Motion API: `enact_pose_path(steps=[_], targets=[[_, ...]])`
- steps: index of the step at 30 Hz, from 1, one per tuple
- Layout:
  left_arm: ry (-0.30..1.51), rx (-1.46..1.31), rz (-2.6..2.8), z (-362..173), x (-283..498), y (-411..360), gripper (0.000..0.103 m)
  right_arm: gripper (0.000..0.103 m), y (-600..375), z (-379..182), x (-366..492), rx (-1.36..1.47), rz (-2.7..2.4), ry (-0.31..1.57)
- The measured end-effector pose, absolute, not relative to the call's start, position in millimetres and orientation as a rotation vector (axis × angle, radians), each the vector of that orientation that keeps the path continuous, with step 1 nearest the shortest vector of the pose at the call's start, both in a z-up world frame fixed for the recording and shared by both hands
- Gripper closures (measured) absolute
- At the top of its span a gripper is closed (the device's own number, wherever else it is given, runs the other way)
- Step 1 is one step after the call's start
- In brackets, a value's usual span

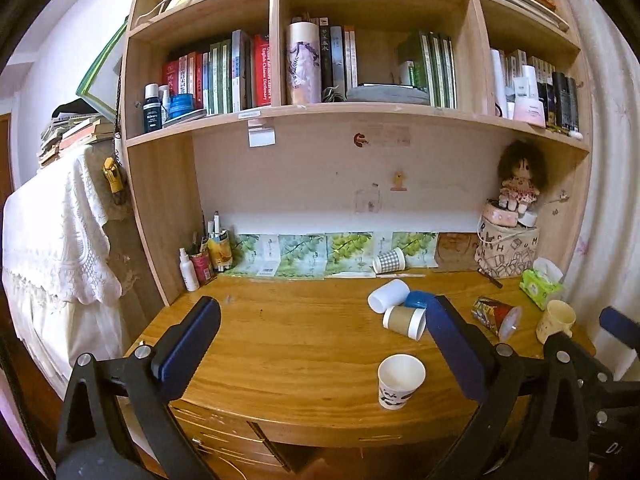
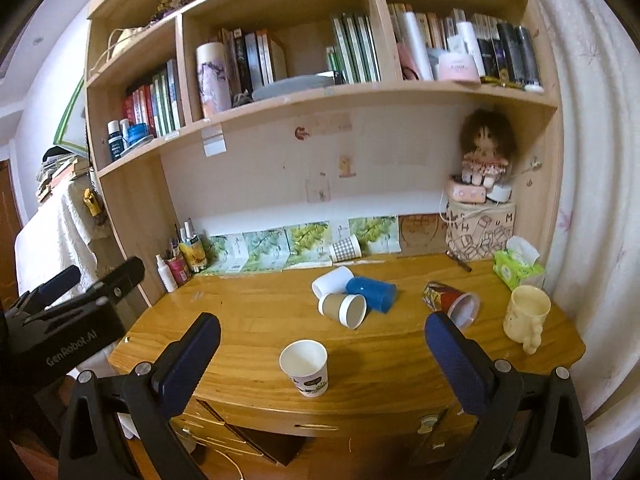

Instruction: Flip cup upright

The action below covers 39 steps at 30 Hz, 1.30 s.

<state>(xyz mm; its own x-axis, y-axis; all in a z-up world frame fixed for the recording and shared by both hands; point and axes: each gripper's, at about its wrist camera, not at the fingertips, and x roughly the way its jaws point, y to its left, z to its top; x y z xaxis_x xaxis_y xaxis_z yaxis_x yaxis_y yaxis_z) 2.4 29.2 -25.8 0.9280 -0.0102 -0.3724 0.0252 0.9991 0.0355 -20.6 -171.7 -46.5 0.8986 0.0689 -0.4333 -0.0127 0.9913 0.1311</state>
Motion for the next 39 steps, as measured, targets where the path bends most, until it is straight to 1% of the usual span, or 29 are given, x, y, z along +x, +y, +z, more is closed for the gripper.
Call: enact_pose_path(steps=[16, 39], targets=[[0.349, 0.057, -0.049, -23, -7, 18, 0.000, 0.000, -174, -44, -31, 0.110, -0.006, 0.431], [0.357, 0.036, -0.062, -24, 0, 21, 0.000, 0.000, -158, -50, -14, 0.064, 0.055, 0.506]])
